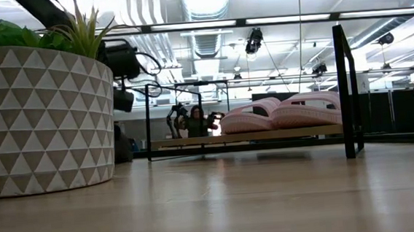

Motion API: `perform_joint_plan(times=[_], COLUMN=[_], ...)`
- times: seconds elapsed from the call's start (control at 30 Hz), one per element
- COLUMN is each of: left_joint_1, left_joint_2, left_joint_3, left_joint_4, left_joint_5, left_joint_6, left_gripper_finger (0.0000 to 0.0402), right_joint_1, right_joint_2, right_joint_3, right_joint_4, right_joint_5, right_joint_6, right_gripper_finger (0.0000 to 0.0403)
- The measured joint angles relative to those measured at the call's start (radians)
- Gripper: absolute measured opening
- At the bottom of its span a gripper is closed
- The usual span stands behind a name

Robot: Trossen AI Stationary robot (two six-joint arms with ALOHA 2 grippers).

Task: Pick and place slides into the shelf
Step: Put the top black slide on the shelf

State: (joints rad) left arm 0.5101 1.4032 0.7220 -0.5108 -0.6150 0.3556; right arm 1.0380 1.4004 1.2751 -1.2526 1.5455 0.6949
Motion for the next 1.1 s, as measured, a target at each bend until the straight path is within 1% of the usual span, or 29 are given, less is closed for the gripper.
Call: perform_joint_plan(times=[0.17,0.27,0.4,0.6,0.7,0.9,1.0,1.1], left_joint_1=[0.001,0.001,0.001,-0.001,-0.009,-0.065,-0.100,-0.139], left_joint_2=[-0.093,-0.159,-0.266,-0.414,-0.466,-0.506,-0.504,-0.477], left_joint_3=[0.007,0.020,0.037,0.058,0.078,0.148,0.194,0.251], left_joint_4=[-0.015,-0.071,-0.099,-0.105,-0.101,-0.100,-0.097,-0.066], left_joint_5=[0.005,0.001,-0.026,-0.029,-0.030,-0.029,-0.023,-0.006], left_joint_6=[0.059,0.078,0.120,0.166,0.179,0.188,0.239,0.286], left_gripper_finger=[0.0008,0.0003,0.0002,0.0001,0.0001,0.0001,0.0000,0.0000], right_joint_1=[0.000,0.000,-0.001,-0.001,-0.001,-0.001,-0.001,-0.001], right_joint_2=[0.000,-0.004,-0.021,-0.058,-0.073,-0.088,-0.089,-0.090], right_joint_3=[0.007,0.007,0.007,0.007,0.008,0.006,0.005,0.003], right_joint_4=[0.000,0.000,0.001,0.001,0.001,0.001,0.001,0.001], right_joint_5=[0.002,0.017,0.026,0.026,0.026,0.026,0.026,0.026], right_joint_6=[0.000,0.000,-0.006,-0.005,-0.004,-0.003,-0.004,-0.004], right_gripper_finger=[0.0187,0.0187,0.0187,0.0187,0.0187,0.0187,0.0187,0.0187])
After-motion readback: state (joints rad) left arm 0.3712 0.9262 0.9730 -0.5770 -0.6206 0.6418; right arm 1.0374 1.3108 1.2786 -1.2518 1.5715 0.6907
